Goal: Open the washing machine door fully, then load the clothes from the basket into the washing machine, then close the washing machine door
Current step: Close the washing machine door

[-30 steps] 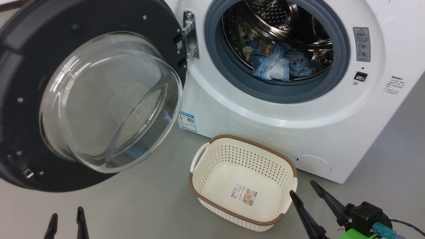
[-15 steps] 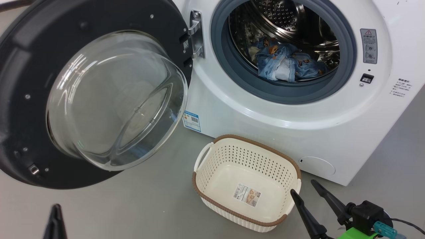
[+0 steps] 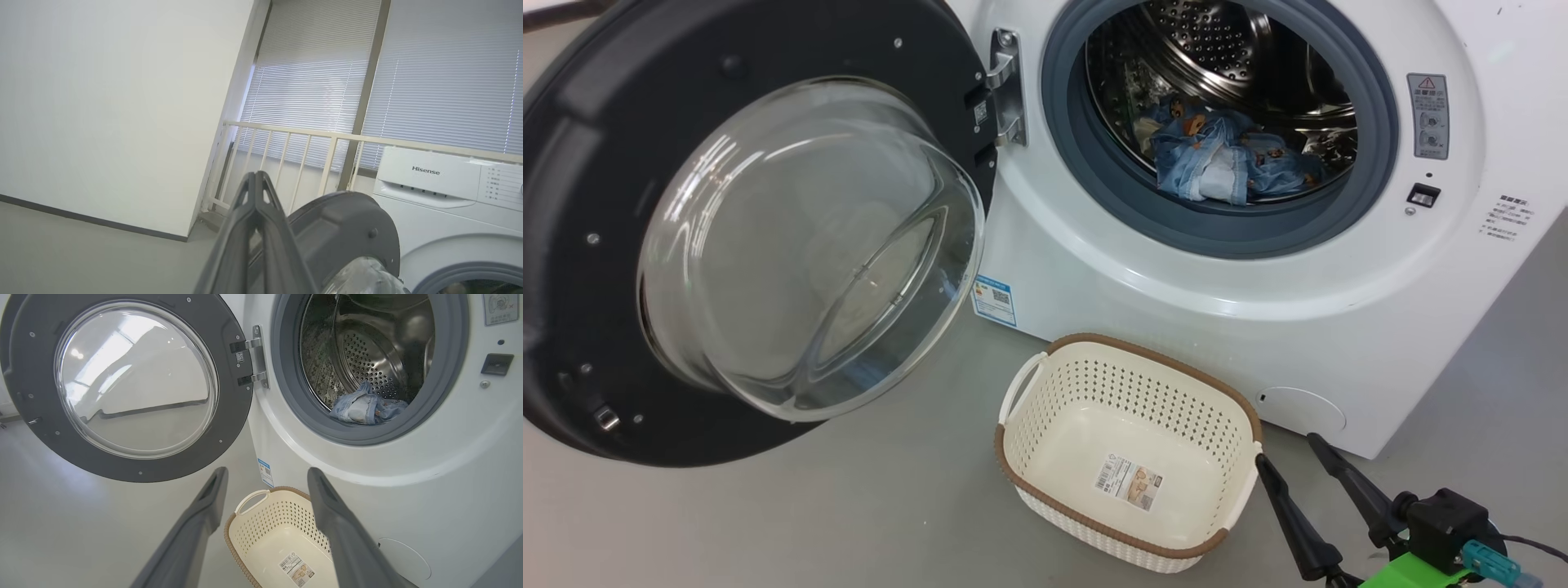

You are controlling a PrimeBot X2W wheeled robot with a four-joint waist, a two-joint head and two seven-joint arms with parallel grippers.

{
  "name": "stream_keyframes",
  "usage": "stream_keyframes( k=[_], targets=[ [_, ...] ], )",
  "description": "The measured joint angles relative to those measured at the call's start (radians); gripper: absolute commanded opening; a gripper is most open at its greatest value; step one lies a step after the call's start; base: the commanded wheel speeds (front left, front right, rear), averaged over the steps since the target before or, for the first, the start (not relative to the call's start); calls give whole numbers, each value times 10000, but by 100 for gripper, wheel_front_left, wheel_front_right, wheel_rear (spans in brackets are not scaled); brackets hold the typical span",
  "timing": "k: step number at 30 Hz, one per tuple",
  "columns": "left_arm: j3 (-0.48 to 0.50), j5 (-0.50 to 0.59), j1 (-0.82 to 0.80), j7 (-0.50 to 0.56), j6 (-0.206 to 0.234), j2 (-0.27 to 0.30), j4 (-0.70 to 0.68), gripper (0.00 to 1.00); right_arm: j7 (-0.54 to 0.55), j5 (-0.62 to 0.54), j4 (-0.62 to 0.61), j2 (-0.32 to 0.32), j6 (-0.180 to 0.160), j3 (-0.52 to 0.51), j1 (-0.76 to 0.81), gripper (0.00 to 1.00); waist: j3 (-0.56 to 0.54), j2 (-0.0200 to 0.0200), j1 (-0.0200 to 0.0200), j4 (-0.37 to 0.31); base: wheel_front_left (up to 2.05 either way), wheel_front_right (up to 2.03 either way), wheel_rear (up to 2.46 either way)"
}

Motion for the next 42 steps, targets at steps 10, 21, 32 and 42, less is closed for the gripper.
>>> stream_keyframes(
  k=[10, 21, 32, 42],
  targets=[
    [35, -3653, -2826, 698, -4, 2614, 3327, 0, 0, -4, -38, 217, 0, -90, 42, 100, -16, 0, 0, -91, 0, 0, 0],
    [-1572, -6303, -5337, 5078, -2, 3870, 7754, 0, 0, -4, -52, 184, 0, -50, 237, 100, -7, 0, 0, -218, 0, 0, 0],
    [-2316, -7545, -6132, 8692, -2, 3864, 9308, 0, 0, -50, -65, -65, 0, 81, 128, 100, 450, 0, 0, -361, 0, 0, 0],
    [-2470, -8370, -6134, 10730, -2, 3858, 8989, 0, 0, -140, -63, -121, 0, 167, 37, 100, 798, 0, 0, -625, 0, 0, 0]
  ],
)
